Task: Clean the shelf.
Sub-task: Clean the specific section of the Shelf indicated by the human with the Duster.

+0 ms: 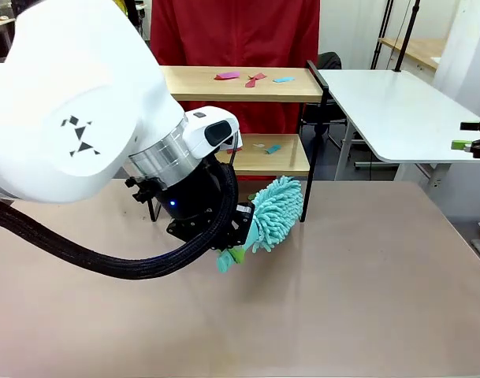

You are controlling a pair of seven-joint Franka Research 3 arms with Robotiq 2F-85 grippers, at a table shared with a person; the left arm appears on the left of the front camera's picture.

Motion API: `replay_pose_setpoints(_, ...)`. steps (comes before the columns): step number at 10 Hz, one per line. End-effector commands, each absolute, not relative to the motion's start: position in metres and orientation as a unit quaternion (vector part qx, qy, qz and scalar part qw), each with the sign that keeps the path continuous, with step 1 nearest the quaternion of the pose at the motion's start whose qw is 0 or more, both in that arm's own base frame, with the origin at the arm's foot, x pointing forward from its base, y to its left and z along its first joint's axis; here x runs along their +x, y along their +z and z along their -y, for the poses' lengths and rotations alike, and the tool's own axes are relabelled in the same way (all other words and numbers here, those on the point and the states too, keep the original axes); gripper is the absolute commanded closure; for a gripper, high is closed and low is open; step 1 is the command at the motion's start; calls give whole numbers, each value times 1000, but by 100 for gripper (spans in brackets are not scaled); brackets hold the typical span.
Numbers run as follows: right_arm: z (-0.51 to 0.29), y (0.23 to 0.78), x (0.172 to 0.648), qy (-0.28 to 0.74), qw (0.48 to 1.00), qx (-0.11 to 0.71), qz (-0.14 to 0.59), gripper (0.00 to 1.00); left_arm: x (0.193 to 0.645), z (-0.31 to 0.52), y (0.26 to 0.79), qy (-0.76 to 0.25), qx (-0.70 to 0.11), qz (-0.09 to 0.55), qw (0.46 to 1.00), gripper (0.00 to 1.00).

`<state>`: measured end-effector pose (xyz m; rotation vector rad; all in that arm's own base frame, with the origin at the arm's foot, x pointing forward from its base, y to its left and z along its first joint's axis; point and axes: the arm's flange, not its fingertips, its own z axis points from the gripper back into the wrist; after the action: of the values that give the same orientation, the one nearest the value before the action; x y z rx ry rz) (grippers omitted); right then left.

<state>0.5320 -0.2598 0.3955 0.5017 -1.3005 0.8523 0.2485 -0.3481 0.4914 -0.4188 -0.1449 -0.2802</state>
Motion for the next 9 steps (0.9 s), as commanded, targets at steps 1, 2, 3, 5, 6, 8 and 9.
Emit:
replay_pose_setpoints(1, 258, 401, 533, 377, 692, 224, 573, 0, 250, 363, 480, -113, -199, 96, 969, 87)
replay_pose_setpoints(2, 258, 401, 533, 377, 692, 224, 573, 0, 250, 369, 473, -106, -200, 105, 968, 87)
replay_pose_setpoints(3, 258, 401, 533, 377, 692, 224, 573, 0, 251, 376, 466, -101, -204, 107, 968, 87)
replay_pose_setpoints(5, 258, 401, 533, 377, 692, 224, 573, 0, 251, 387, 451, -74, -203, 122, 969, 87)
replay_pose_setpoints(6, 258, 401, 533, 377, 692, 224, 573, 0, 254, 393, 446, -60, -202, 133, 969, 87)
replay_pose_setpoints(8, 258, 401, 533, 377, 692, 224, 573, 0, 258, 408, 436, -42, -198, 138, 970, 87)
replay_pose_setpoints(9, 258, 401, 533, 377, 692, 224, 573, 0, 262, 416, 432, -37, -201, 144, 968, 87)
